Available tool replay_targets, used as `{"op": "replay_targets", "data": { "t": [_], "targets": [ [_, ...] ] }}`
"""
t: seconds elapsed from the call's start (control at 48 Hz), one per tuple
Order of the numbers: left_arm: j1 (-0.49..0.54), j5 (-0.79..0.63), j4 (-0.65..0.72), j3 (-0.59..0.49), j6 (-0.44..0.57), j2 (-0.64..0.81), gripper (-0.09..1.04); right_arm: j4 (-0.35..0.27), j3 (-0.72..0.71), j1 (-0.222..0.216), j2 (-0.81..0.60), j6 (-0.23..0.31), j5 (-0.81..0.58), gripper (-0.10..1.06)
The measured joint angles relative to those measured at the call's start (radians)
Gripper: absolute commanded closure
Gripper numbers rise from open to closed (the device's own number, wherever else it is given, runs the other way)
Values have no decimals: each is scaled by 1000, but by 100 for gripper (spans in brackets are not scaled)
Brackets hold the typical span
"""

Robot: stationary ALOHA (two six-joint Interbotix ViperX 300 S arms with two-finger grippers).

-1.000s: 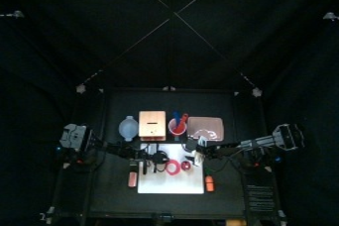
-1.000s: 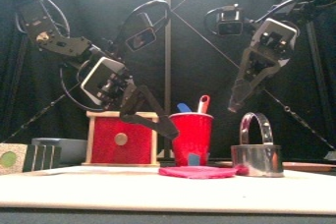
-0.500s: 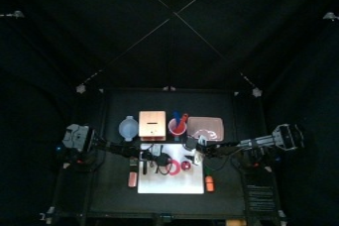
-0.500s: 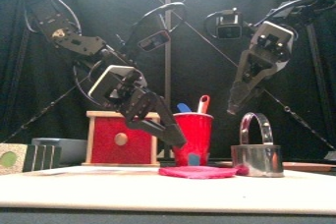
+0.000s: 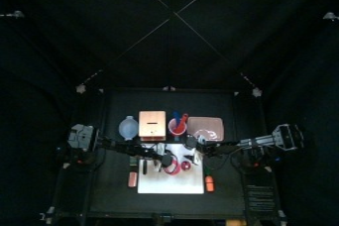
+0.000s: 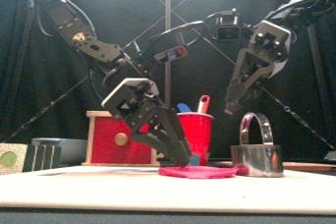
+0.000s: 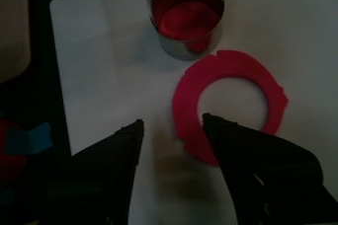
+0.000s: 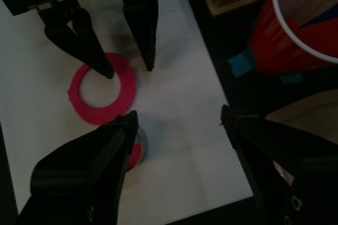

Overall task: Get the cutter from the drawer then cut the dough then place the extra dough in the bowl
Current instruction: Place the extra dough in the bowl

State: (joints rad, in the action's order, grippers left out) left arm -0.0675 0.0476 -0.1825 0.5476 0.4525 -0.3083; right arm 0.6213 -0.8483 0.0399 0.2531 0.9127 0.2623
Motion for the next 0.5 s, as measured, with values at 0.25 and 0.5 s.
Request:
{"op": "replay_targets", "data": {
  "t": [0.25,0.5],
  "targets": [
    [0,-89,-2,-48,0,-20,9,-8,-9,-14,0,-2,-26,-1],
    [-12,-132,-3,-61,0,-29,14,-9,-11,-18,0,0,-32,-1]
  ]
}}
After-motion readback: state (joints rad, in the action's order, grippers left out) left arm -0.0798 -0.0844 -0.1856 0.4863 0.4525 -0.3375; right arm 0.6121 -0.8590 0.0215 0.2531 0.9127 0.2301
